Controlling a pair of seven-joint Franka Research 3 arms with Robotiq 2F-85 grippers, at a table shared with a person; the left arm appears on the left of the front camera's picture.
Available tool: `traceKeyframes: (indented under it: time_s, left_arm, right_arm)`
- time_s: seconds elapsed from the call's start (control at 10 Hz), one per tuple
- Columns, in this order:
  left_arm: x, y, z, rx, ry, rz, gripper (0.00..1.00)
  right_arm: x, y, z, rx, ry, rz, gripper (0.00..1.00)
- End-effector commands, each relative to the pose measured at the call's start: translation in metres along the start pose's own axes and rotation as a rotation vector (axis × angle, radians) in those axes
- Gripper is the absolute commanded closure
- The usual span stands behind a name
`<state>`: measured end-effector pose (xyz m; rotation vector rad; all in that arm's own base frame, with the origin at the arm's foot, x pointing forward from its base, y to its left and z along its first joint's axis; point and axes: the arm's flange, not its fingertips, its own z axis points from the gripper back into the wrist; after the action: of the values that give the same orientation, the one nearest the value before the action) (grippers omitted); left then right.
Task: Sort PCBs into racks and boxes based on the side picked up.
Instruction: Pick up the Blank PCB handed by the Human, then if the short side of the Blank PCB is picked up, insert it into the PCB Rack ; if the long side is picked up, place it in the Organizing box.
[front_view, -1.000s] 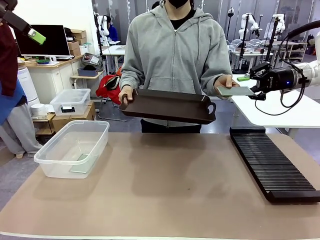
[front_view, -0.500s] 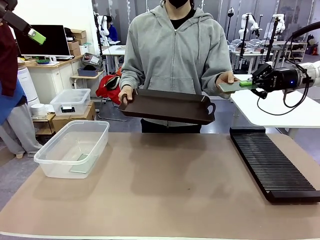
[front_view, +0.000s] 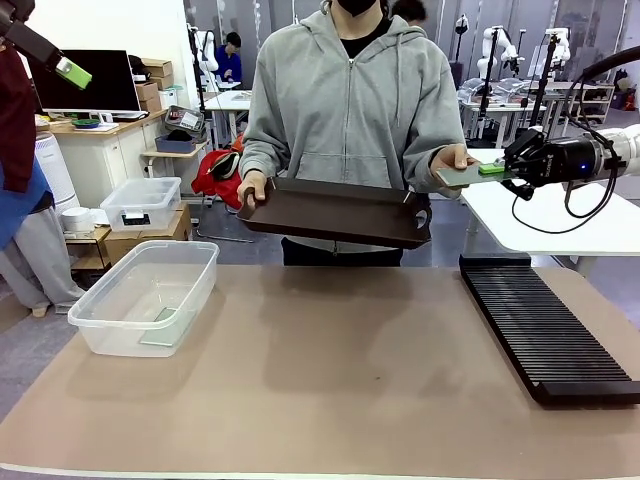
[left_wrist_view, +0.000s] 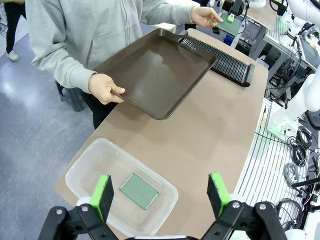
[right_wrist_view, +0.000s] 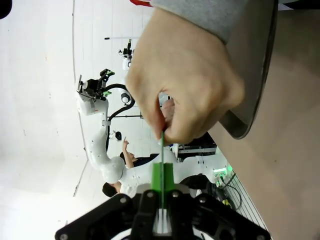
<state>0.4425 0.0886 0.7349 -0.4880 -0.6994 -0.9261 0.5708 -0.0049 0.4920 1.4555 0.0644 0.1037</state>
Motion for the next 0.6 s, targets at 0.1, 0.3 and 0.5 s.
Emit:
traceKeyframes:
  time_s: [0.1, 0.3, 0.5]
  left_arm:
    - [-0.0010, 0.0004, -0.0006, 0.005, -0.005, 0.004, 0.00]
    - [-0.0010, 0.0004, -0.0006, 0.005, -0.005, 0.004, 0.00]
    - [-0.0010, 0.0004, -0.0006, 0.005, -0.005, 0.004, 0.00]
  right_arm:
    - [-0.0012, -0.0002, 0.0052, 0.005, 0.045, 0.022, 1.00]
    - [0.0013, 0.0031, 0.0025, -0.003, -0.036, -0.034, 1.00]
    - [-0.0011, 0.0012, 0.0003, 0.002, 0.012, 0.007, 1.00]
